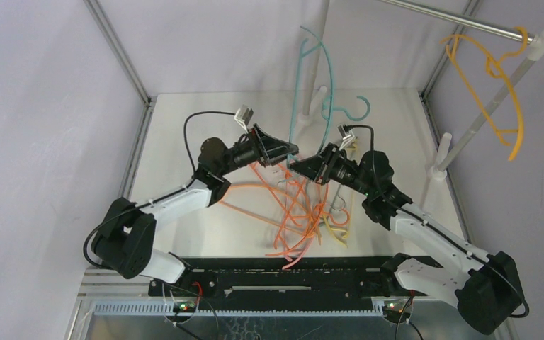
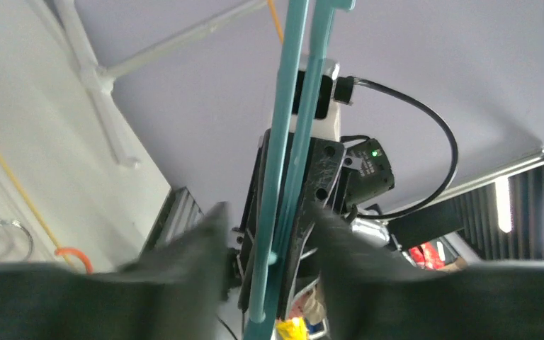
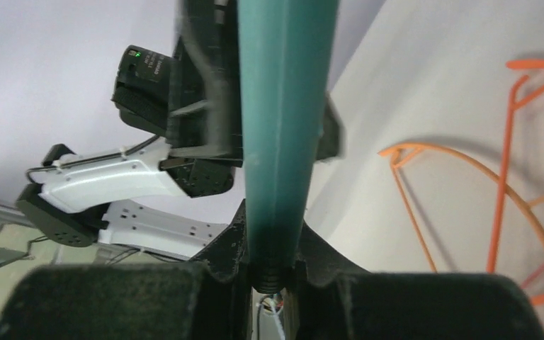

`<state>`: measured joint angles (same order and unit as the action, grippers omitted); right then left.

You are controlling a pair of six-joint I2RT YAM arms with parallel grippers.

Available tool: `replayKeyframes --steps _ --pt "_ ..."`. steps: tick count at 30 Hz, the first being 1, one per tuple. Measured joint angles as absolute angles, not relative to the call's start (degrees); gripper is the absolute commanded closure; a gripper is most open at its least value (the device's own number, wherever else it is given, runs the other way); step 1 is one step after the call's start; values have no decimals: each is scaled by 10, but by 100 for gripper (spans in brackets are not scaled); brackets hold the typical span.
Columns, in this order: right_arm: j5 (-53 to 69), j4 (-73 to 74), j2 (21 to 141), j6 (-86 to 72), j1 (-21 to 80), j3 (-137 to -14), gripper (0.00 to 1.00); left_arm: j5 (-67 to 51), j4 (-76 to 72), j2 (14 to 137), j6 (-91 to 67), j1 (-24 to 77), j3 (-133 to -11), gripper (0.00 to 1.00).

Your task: Organize the hangers

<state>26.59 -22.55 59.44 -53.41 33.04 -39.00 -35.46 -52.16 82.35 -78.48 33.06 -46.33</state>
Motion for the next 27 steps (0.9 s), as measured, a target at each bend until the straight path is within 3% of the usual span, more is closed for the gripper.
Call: replayKeyframes --steps 2,3,16,27 --pt "250 -180 577 -513 331 -390 100 -372 -513 823 -779 330 -456 2" --pt "237 -147 562 -500 331 -391 100 -383 -498 821 -775 330 -455 1" --pt "46 238 391 -386 319 -453 100 -398 -74 700 -461 319 -541 1" --pt "-2 342 485 -296 119 -584 100 -397 7 696 -425 314 -541 1"
